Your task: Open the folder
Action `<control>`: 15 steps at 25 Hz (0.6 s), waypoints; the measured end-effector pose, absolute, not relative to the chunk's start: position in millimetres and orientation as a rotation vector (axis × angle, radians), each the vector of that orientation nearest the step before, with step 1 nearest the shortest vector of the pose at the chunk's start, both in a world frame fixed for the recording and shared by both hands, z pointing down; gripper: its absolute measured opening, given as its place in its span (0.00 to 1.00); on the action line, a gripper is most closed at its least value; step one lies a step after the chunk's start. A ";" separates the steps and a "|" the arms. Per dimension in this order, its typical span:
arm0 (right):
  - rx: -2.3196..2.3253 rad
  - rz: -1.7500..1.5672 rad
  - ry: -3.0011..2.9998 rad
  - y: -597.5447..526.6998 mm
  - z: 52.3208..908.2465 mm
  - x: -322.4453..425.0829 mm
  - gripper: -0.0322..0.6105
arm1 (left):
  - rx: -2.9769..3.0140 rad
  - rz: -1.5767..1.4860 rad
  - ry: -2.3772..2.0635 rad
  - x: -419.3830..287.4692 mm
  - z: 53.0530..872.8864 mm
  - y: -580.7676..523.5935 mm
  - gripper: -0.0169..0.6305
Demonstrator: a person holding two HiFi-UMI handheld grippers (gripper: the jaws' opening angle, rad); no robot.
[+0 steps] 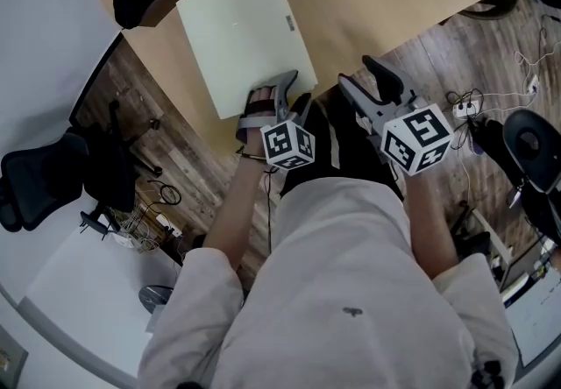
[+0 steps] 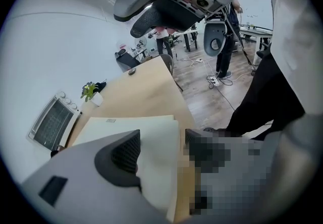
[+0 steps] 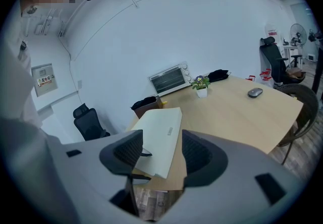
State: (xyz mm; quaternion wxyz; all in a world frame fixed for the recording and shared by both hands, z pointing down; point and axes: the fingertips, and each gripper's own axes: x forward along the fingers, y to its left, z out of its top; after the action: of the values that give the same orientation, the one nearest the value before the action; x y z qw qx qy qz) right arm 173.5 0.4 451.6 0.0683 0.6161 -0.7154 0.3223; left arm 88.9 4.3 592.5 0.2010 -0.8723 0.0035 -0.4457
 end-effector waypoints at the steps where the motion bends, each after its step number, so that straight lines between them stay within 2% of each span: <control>1: 1.855 0.975 -2.152 0.8 452.8 174.0 0.42 | -2.433 -1.243 0.013 89.2 592.9 4.2 0.44; 15: 1.849 0.995 -2.141 2.6 455.4 174.6 0.40 | -2.452 -1.254 0.086 93.1 588.5 -5.9 0.44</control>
State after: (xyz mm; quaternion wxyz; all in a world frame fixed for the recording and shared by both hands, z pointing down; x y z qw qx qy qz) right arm 174.6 2.6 455.4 0.0716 0.6149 -0.7121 0.3311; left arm 93.1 -5.9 588.5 0.1921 -0.8734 0.0306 -0.4465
